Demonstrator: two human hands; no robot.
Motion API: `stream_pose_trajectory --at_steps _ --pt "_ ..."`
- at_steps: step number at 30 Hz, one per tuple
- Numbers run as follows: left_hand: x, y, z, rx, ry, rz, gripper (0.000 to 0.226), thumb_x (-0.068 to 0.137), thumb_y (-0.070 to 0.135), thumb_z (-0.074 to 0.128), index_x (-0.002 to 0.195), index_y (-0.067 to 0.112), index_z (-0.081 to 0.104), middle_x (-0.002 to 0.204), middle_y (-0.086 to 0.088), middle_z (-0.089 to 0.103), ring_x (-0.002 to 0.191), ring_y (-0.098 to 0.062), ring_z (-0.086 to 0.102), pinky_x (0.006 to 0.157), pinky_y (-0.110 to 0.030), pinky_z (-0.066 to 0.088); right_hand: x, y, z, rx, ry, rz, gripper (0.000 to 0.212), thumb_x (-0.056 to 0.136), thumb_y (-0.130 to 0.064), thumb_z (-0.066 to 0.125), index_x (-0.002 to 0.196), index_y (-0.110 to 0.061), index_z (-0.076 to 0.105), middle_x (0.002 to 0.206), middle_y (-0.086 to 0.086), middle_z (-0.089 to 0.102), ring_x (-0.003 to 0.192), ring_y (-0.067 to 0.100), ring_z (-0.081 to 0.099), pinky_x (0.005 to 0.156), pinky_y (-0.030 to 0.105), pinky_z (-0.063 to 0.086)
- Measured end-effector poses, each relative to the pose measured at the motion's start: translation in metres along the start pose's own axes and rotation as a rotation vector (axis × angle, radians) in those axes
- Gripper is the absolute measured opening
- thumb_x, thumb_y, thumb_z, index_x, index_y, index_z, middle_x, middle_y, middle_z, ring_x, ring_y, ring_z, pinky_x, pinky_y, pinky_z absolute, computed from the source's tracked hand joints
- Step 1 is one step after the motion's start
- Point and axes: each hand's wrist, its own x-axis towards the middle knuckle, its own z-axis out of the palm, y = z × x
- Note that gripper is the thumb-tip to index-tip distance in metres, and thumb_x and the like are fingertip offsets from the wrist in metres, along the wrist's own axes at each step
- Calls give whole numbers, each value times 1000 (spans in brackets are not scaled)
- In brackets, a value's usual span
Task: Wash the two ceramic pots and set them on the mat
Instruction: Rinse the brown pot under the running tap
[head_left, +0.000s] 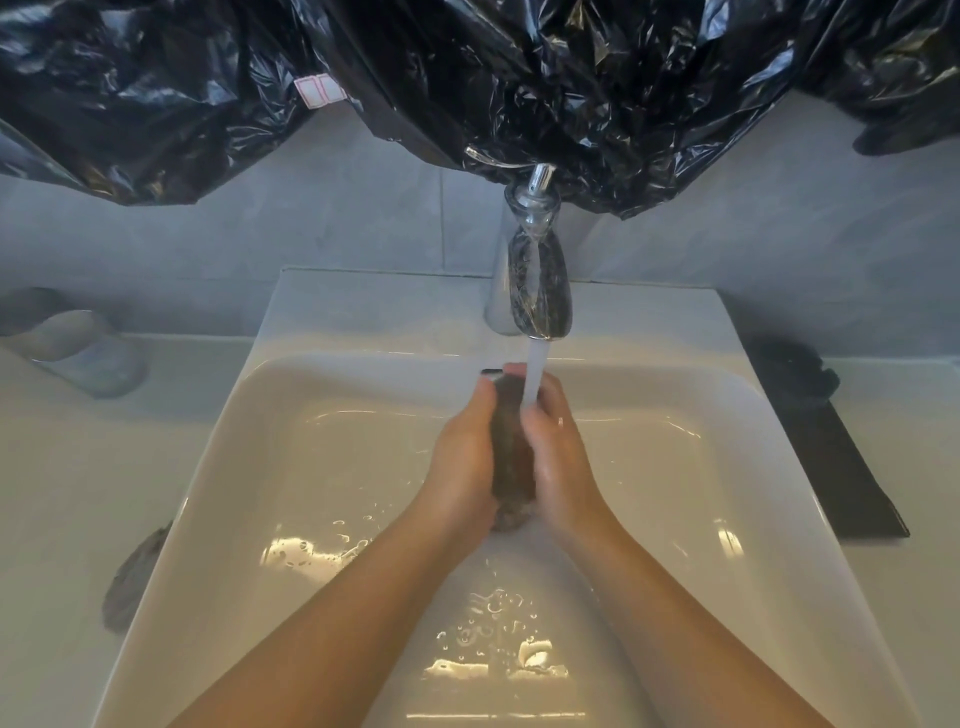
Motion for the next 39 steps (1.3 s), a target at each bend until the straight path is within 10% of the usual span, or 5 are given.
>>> stream_pose_trajectory --at_steps 6,21,27,33,39 --pt "-8 -16 -7 645 -143 459 37 92 36 33 114 17 56 78 16 60 73 -1 57 66 -20 43 -3 -19 -2 337 103 260 36 90 -43 51 63 -23 66 59 -5 60 60 14 58 61 31 43" --pt "4 6 -20 13 214 -40 53 97 51 39 97 9 72 95 -15 75 91 -27 72 87 -41 54 -11 -29 -8 449 122 534 45 88 -50 61 111 -13 72 106 12 76 109 30 67 101 50 48" --pt "4 5 -26 218 166 91 45 80 33 73 118 13 59 105 -10 71 93 -20 70 89 -39 55 -10 -34 -7 460 229 543 43 97 -47 51 95 -10 73 79 13 77 66 25 74 60 33 56" --pt "2 -8 -24 676 196 447 34 83 31 69 114 34 54 103 16 66 92 6 61 81 -16 50 -7 -34 -2 482 311 567 43 93 -33 53 121 -4 68 100 17 74 90 33 71 69 40 58" --pt "17 -24 -15 52 386 44 54 82 61 36 106 22 66 105 -3 71 100 -20 67 97 -46 49 -15 -35 -1 465 377 432 27 96 -30 52 89 -11 70 64 6 73 54 20 70 53 28 54"
